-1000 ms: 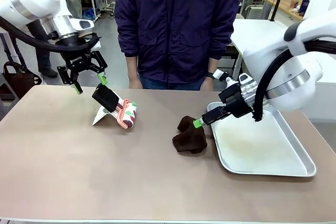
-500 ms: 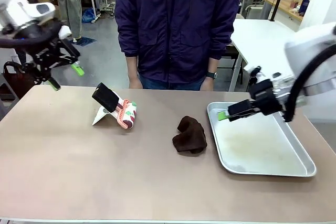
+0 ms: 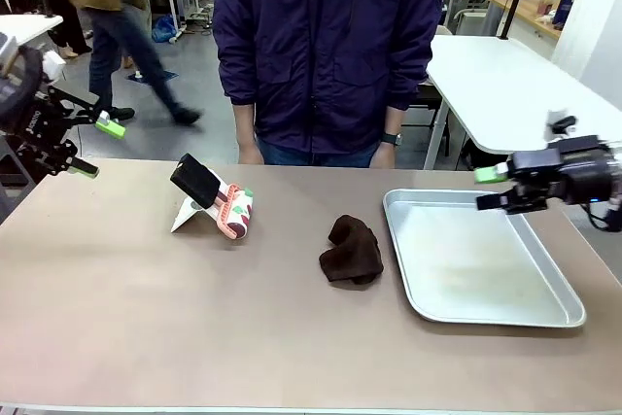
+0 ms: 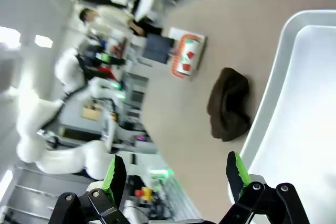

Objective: Clean the surface of the table.
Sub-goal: Return the Lint Roller and towel to their original positions.

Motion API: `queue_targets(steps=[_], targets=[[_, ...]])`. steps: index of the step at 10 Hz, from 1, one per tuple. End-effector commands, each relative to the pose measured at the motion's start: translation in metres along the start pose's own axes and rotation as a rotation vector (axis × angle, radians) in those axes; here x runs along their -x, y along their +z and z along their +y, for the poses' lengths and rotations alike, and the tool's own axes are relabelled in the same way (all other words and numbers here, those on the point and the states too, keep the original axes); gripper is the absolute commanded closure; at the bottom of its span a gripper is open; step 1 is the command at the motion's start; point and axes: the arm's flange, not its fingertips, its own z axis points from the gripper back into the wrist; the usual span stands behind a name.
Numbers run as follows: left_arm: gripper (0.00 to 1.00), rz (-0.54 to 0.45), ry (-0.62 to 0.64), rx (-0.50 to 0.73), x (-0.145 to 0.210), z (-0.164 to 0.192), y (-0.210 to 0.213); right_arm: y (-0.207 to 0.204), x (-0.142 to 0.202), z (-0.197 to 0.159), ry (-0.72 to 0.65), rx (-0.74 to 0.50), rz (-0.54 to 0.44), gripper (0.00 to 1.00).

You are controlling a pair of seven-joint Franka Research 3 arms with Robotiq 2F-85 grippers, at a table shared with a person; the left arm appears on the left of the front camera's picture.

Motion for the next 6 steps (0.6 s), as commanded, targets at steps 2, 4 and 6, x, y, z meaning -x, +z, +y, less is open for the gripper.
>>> queue_targets(steps=[2, 4, 6], targets=[[0.0, -0.227, -0.027, 0.159, 0.0, 0.035, -0.001, 0.024, 0.052, 0.008, -0.089, -0.09, -0.09, 0.0], [0.0, -0.261, 0.05, 0.317, -0.01, 0.074, 0.001, 0.02, 0.051, 0.01, -0.035, -0.073, -0.141, 0.0], [0.0, -0.233, 0.02, 0.152, -0.002, 0.04, 0.011, 0.044, 0.005, -0.006, -0.076, -0.073, -0.085, 0.0]])
